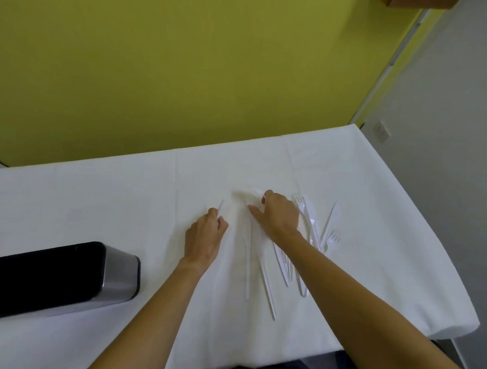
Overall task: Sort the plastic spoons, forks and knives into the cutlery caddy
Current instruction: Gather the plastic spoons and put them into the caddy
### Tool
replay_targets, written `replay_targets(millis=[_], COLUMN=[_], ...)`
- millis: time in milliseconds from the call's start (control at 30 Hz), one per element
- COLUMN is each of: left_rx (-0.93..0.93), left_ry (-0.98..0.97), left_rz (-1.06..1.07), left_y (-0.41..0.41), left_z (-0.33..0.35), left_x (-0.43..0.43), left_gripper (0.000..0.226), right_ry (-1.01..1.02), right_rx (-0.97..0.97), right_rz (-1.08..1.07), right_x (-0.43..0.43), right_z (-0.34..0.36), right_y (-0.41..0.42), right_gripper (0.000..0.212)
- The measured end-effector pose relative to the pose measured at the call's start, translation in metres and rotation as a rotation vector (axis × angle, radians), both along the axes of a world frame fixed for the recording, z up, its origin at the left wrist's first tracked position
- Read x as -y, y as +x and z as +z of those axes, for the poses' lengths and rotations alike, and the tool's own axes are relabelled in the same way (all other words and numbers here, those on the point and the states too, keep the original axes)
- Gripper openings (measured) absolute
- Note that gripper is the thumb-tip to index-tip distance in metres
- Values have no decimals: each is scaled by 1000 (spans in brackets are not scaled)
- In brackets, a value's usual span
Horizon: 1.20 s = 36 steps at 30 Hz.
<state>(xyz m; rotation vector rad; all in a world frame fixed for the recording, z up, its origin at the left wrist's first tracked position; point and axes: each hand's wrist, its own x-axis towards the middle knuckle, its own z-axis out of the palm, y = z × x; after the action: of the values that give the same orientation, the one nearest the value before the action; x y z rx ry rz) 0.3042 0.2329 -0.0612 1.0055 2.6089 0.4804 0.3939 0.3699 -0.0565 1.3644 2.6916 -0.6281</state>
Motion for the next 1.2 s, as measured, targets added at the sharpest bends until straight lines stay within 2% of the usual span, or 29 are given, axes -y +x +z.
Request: replay_targets(millis=[133,233,333,467,567,667,733,833,900,967,1033,1200], left_rx=[-34,13,87,191,318,446,511,584,556,559,641,845], left_ry=[-24,41,123,240,335,420,449,477,472,459,435,412], left_rz=[-35,-3,59,168,254,377,443,484,479,470,442,307], left_y=[-1,1,1,5,10,9,7,6,5,2,-1,3], left_z=[-6,-6,-5,2,8,13,17,25,29,29,29,29], left_x=[11,17,22,20,18,18,17,13,13,14,18,25], left_gripper=[15,17,24,23,30,30,27,28,31,33,33,26], right_ry=[106,136,141,119,133,118,51,-84,-182,-411,-605,-711], right_rx=[83,144,174,189,223,155,42,-115,-203,-350,-465,-523], right_rz=[72,112,149,139,155,94,28,-31,-79,-176,-242,-266], right_x=[1,-1,0,4,3,1,1,14,25,35,44,57], right_z=[2,5,9,9,15,22,27,30,26,17,10,8], right_y=[-9,-14,-14,-12,-11,-9,-4,15,30,43,55,79], right_gripper=[30,36,37,25,31,27,19,27,31,30,30,33])
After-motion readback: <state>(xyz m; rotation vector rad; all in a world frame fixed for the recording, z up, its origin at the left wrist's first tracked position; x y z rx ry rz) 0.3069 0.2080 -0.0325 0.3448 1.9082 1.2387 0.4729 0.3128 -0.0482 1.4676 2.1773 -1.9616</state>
